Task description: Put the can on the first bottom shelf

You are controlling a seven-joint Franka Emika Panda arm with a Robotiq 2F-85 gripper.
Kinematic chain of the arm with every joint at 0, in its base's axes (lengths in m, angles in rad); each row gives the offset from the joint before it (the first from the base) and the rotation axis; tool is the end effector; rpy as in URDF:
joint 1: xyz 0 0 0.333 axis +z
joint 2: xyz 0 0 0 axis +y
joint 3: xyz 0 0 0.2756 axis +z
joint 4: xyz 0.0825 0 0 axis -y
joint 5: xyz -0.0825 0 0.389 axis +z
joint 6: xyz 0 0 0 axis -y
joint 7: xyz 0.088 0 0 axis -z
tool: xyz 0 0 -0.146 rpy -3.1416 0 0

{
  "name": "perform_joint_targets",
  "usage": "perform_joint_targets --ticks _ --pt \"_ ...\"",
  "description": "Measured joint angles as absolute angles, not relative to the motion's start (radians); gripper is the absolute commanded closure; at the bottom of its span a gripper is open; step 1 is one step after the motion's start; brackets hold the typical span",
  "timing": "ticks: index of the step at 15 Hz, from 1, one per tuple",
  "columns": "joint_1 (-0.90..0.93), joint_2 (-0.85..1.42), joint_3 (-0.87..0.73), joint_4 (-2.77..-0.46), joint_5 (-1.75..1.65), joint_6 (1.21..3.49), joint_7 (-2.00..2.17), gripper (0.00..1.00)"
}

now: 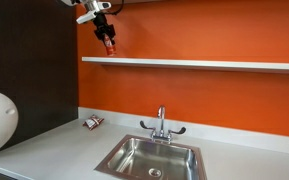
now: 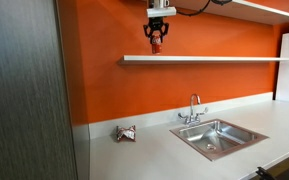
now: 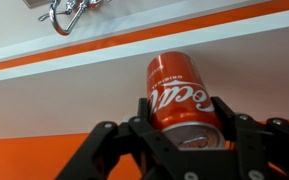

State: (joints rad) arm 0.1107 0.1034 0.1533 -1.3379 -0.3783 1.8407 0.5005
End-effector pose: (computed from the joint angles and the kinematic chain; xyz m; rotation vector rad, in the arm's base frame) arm 0.6131 0.1154 0.6386 2.8433 -0.3045 0.7371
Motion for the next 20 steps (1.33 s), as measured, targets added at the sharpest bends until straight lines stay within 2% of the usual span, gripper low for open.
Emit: perform_joint_targets --ticks 20 --pt "0.108 0.189 0.142 -1.237 -0.365 1.796 0.501 0.62"
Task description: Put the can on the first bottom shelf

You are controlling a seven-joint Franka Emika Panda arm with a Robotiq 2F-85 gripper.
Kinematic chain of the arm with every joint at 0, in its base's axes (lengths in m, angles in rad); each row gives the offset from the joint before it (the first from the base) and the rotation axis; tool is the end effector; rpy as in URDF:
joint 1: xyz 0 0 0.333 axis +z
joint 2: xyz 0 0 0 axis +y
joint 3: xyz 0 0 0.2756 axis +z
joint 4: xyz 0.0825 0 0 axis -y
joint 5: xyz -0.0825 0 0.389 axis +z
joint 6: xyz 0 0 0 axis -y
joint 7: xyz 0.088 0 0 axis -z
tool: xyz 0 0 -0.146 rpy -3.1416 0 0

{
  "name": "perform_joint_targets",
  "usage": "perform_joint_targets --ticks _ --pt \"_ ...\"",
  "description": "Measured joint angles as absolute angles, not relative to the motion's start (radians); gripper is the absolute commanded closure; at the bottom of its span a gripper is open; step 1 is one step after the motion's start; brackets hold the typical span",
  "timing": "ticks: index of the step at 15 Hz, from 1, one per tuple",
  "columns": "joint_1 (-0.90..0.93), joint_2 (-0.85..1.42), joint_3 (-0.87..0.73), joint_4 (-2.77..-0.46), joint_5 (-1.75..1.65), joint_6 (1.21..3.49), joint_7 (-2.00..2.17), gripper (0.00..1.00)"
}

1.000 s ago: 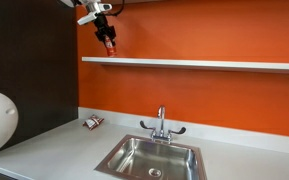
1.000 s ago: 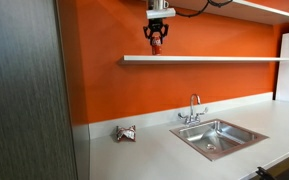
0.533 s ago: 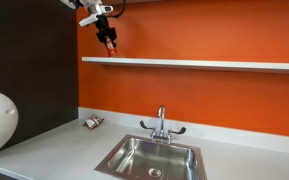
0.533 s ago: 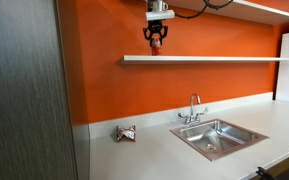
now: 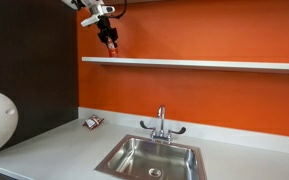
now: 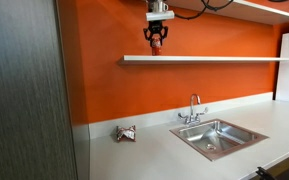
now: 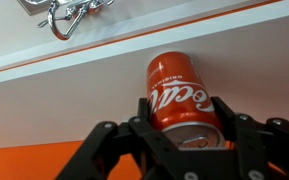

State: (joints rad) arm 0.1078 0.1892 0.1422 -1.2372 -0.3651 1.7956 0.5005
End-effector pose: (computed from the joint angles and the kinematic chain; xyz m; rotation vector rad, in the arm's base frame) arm 0.6322 0.1064 0.6293 2.8586 -0.3495 0.6851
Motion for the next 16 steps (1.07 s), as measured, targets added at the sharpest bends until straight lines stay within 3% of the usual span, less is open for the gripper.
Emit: perform_joint_targets --ticks 16 --pt "0.106 0.237 0.117 -1.171 -0.337 1.788 0.501 0.62"
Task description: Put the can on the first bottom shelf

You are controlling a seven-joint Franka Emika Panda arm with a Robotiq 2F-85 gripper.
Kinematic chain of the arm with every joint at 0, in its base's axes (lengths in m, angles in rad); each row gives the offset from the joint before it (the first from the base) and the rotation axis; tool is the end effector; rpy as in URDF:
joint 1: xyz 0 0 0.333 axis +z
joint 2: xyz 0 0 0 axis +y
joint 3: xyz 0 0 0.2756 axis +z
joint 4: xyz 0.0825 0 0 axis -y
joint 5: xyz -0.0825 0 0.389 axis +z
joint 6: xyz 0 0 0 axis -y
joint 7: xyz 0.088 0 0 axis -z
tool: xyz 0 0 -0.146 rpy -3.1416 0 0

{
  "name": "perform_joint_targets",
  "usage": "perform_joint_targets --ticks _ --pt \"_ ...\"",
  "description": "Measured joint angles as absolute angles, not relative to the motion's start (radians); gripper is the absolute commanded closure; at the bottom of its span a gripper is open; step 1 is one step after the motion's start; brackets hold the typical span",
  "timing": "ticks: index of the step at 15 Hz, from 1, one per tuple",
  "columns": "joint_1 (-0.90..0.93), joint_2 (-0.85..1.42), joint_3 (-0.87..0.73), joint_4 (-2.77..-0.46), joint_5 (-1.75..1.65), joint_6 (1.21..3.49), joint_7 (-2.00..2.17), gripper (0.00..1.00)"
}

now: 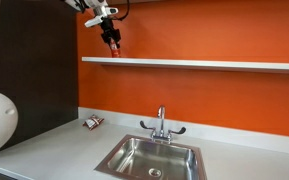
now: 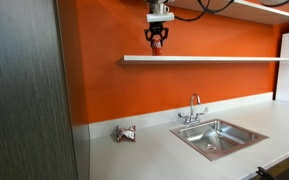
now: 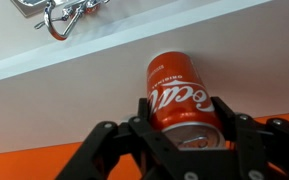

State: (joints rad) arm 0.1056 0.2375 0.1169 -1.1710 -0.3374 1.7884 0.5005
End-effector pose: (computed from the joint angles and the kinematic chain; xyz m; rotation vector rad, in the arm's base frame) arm 0.6450 0.0935 0.6294 2.8759 -0.4012 0.6866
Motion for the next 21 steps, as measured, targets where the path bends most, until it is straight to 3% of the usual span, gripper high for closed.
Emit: perform_joint_targets --ticks 2,5,21 --pt "0.106 0.243 0.114 -1.164 -0.337 1.788 0.501 0.12" --pt "0.105 0.251 0.109 -1.155 -0.335 1.784 0.501 0.01" --pt "0.105 0.247 0.099 -1.161 -0.298 1.774 0.501 0.00"
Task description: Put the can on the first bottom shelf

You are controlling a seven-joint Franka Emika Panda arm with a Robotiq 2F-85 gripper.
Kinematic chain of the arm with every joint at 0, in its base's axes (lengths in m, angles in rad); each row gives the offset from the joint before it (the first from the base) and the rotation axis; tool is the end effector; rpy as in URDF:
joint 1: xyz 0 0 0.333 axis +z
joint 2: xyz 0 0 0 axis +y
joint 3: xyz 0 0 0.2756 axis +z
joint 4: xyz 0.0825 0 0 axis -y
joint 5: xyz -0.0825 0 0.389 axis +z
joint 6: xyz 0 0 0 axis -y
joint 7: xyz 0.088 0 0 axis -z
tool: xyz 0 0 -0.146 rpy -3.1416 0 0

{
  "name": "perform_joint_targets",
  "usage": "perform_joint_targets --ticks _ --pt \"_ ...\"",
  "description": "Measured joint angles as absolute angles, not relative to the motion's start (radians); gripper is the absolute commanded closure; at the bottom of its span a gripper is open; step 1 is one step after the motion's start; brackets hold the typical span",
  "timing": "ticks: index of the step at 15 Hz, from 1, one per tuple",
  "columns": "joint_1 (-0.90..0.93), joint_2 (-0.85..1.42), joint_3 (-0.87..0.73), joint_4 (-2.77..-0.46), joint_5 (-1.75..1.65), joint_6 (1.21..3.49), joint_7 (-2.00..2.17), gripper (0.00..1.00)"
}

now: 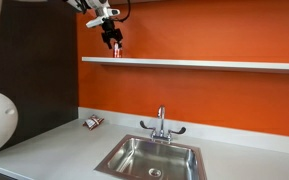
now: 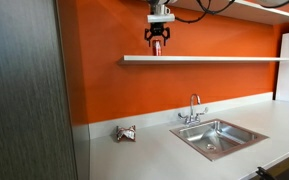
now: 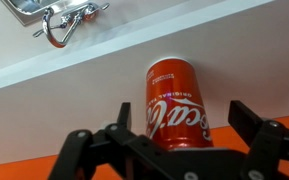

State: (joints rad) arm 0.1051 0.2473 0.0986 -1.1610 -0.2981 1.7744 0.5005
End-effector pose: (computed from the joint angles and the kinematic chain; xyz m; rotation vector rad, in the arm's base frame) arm 0.6468 0.0869 0.6248 2.9044 -0.4362 0.6530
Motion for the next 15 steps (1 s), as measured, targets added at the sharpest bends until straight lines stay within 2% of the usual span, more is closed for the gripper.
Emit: perform_joint_targets --ticks 15 --pt "0.133 0.001 0.105 -1.440 -0.261 1.775 0.501 0.00"
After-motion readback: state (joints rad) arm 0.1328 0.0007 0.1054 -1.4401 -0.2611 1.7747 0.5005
